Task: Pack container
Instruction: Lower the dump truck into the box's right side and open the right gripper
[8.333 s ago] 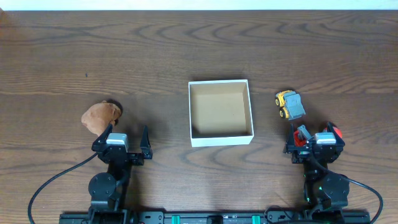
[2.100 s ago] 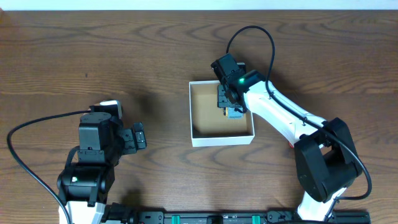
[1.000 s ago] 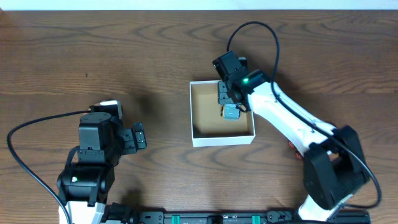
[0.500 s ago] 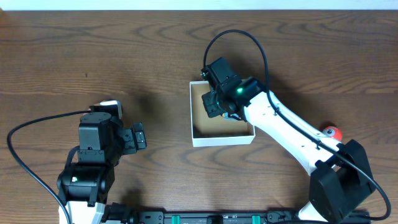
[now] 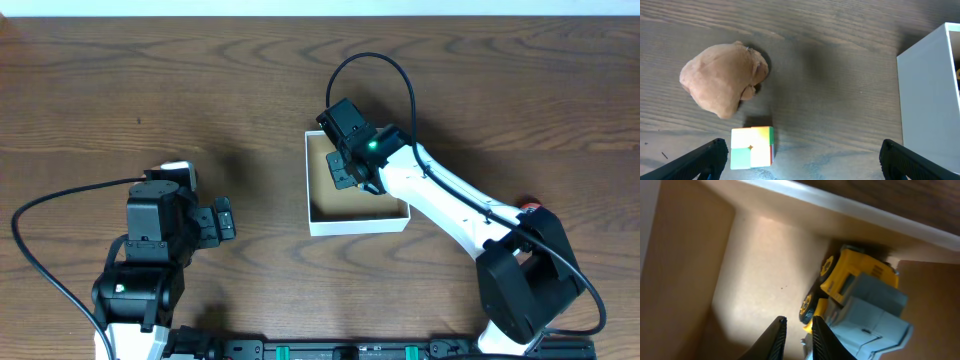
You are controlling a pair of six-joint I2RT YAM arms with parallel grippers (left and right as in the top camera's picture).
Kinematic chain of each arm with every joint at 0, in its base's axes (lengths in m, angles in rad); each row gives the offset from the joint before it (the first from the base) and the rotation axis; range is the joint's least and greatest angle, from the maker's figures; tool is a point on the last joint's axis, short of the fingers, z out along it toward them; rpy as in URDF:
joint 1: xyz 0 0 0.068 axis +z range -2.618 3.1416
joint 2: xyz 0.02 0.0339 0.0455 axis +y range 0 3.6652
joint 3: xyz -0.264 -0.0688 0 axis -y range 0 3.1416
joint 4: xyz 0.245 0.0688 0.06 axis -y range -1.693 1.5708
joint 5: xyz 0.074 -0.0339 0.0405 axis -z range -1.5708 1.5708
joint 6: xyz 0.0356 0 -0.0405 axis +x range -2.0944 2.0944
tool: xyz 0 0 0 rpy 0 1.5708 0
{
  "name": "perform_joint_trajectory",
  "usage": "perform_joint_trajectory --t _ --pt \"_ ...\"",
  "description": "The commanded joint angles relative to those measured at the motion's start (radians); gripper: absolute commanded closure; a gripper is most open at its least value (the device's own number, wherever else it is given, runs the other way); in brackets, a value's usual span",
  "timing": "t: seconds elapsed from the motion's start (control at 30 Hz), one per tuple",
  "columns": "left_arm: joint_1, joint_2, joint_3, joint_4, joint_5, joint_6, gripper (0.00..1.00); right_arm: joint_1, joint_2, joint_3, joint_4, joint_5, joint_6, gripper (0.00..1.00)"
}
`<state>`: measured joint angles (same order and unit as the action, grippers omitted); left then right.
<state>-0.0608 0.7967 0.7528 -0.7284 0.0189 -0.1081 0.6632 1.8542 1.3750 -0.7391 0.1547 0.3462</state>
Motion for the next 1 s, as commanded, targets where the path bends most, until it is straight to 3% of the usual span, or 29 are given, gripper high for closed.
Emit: perform_joint_trajectory --t 0.0,0.97 --pt "-0.002 -0.001 0.024 -0.001 -0.001 -0.006 0.02 -0.005 0.005 -0.004 0.003 0.036 0.020 0.79" --pt "-0.002 -0.001 0.024 -0.002 -0.001 -0.006 0.02 -0.010 0.067 -0.018 -0.013 0.048 0.028 0.78"
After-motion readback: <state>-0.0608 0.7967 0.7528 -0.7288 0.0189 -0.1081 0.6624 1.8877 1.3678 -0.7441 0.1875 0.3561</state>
